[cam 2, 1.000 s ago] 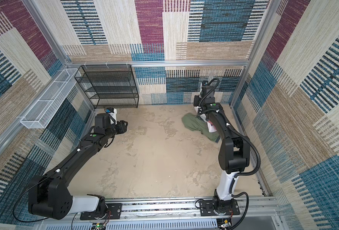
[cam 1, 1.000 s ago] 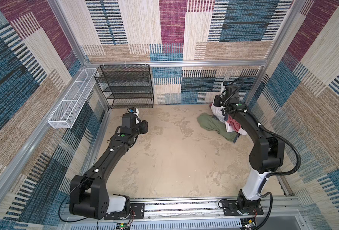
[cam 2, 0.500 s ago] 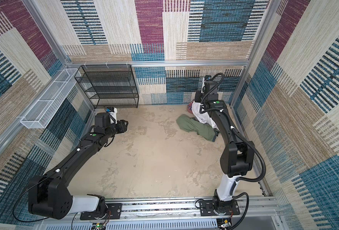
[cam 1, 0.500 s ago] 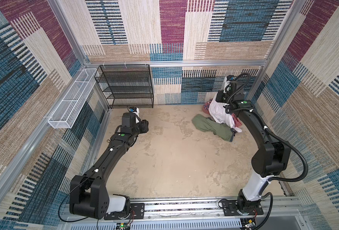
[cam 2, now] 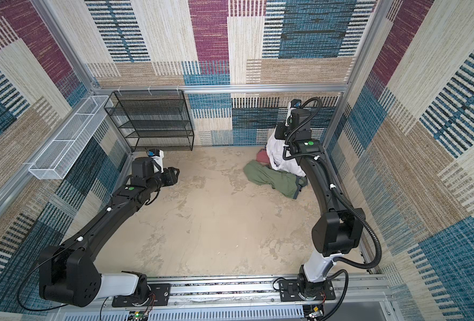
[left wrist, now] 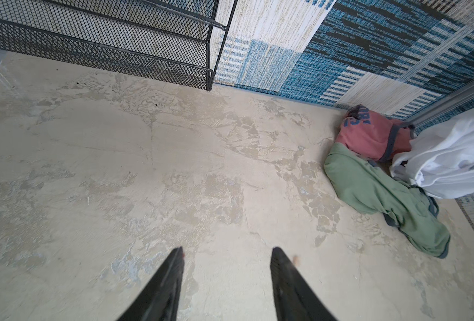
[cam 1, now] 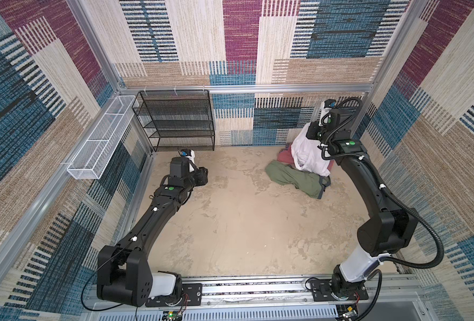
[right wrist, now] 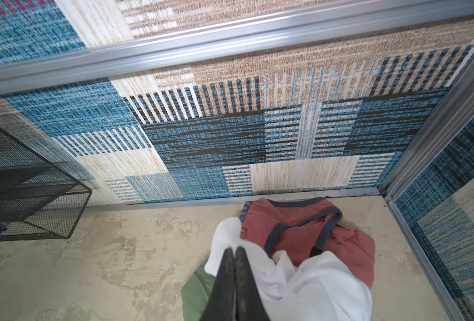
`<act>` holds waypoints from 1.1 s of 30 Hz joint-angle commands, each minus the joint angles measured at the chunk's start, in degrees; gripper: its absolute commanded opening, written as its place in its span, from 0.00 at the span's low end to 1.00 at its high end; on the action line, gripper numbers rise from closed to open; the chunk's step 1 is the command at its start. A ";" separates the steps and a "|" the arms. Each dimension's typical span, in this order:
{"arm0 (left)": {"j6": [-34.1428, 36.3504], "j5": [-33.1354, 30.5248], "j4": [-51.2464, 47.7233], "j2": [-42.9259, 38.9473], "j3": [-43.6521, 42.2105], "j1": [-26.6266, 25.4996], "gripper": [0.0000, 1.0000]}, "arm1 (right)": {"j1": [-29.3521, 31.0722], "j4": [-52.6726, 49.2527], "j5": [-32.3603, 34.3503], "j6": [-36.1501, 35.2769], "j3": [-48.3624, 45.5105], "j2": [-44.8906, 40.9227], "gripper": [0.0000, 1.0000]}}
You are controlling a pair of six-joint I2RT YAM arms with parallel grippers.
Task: Pick out a specific cloth from the pile
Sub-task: 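Lift the white cloth out of the pile with the right gripper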
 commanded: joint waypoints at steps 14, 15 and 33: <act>-0.50 -2.26 -6.14 -1.73 3.42 -1.41 0.51 | 1.97 -1.89 -9.00 -0.51 7.20 -4.71 0.00; -0.59 -2.82 -7.39 -1.92 4.10 -1.51 0.51 | 2.48 -2.49 -9.65 -0.62 8.57 -4.43 0.00; -2.17 -9.51 -32.31 -12.08 16.06 -1.87 0.50 | 19.70 -7.00 -17.51 -2.25 26.64 4.32 0.00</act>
